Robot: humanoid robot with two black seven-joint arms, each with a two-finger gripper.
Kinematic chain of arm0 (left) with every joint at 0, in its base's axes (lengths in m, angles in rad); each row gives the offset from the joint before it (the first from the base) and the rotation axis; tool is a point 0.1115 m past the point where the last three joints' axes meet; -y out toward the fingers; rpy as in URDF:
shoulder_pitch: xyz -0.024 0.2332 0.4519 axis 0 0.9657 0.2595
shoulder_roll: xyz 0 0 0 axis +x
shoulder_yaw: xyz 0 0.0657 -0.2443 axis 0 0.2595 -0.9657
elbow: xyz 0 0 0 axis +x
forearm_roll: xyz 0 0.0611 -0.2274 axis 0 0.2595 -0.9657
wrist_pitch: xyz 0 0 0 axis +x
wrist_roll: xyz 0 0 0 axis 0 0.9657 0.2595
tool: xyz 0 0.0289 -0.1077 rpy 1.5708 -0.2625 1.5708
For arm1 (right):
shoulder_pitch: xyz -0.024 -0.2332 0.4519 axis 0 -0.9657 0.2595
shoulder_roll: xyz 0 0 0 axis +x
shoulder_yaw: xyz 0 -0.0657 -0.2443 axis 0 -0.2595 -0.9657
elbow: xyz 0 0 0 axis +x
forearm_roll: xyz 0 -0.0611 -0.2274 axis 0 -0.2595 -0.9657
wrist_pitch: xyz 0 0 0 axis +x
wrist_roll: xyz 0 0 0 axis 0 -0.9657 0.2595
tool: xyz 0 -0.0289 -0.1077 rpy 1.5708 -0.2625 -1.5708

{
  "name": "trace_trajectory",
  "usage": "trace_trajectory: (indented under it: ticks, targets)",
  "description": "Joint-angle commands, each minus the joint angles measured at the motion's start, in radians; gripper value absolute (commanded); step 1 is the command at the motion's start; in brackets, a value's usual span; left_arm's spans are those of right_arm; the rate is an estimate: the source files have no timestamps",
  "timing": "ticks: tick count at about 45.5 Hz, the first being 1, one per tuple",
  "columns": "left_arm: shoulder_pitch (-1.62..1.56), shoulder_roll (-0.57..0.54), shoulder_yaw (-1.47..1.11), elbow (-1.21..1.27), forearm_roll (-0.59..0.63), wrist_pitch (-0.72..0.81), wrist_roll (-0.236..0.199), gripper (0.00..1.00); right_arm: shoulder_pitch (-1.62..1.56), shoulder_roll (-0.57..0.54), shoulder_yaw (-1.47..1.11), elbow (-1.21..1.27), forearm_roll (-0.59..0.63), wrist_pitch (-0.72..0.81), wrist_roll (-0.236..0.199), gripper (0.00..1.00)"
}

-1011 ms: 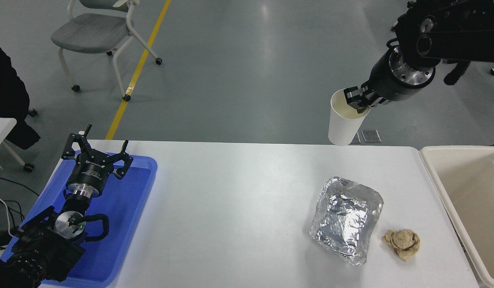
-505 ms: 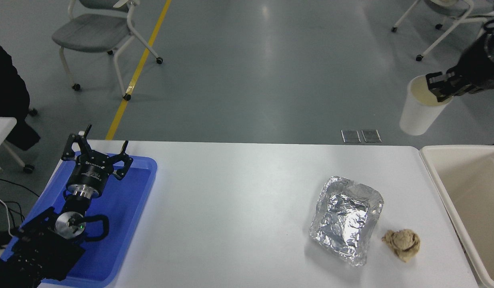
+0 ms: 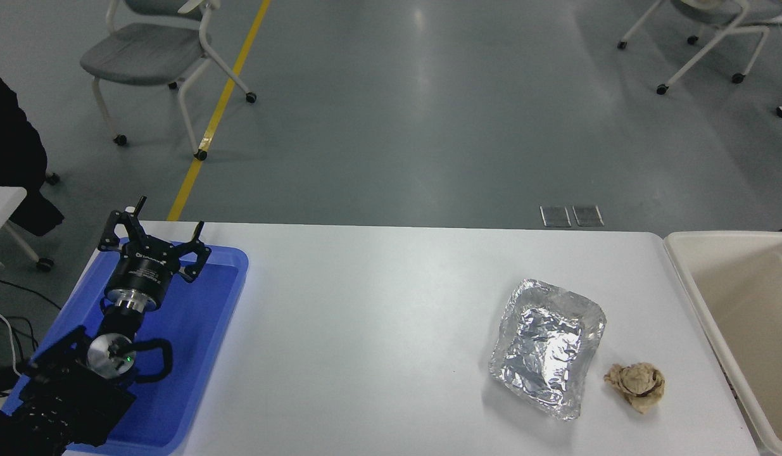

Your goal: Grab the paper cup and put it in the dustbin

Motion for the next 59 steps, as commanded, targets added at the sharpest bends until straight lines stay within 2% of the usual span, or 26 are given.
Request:
trace_trajectory:
  ticks: [1, 9, 15, 23, 37, 38, 39, 40, 41, 53, 59]
  targets:
    - [0.0, 0.0, 0.0, 0.0, 0.0, 0.0, 0.0, 1.0, -0.531, 0.113, 0.337, -0.291, -0.011, -0.149, 0.043, 0.0]
    - [0.0, 0.0, 0.0, 0.0, 0.0, 0.0, 0.0, 1.0, -0.717, 0.254, 0.472, -0.447, 0.008, -0.201, 0.051, 0.0]
    - [0.0, 0.0, 0.0, 0.0, 0.0, 0.0, 0.0, 1.0, -0.768, 0.331, 0.483, -0.496, 0.098, -0.215, 0.049, 0.0]
    - [0.0, 0.0, 0.0, 0.0, 0.0, 0.0, 0.0, 1.0, -0.786, 0.392, 0.486, -0.521, 0.172, -0.234, 0.04, 0.0]
    - [0.0, 0.0, 0.0, 0.0, 0.0, 0.0, 0.0, 1.0, -0.805, 0.424, 0.508, -0.536, 0.192, -0.264, 0.038, 0.01]
    - [0.0, 0.0, 0.0, 0.0, 0.0, 0.0, 0.0, 1.0, -0.805, 0.424, 0.509, -0.538, 0.192, -0.266, 0.038, 0.18]
    - [0.0, 0.0, 0.0, -0.003, 0.0, 0.0, 0.0, 1.0, -0.805, 0.424, 0.512, -0.539, 0.192, -0.269, 0.038, 0.45]
    - [0.0, 0.0, 0.0, 0.0, 0.0, 0.0, 0.0, 1.0, -0.805, 0.423, 0.515, -0.539, 0.192, -0.272, 0.038, 0.79]
    - [0.0, 0.0, 0.0, 0.0, 0.0, 0.0, 0.0, 1.0, -0.803, 0.423, 0.518, -0.538, 0.193, -0.272, 0.038, 1.0]
    - [-0.002, 0.0, 0.0, -0.003, 0.0, 0.0, 0.0, 1.0, -0.719, 0.414, 0.497, -0.522, 0.189, -0.246, 0.038, 1.0]
    - [-0.002, -0.001, 0.0, 0.0, 0.0, 0.0, 0.0, 1.0, -0.579, 0.381, 0.385, -0.474, 0.179, -0.206, 0.038, 1.0]
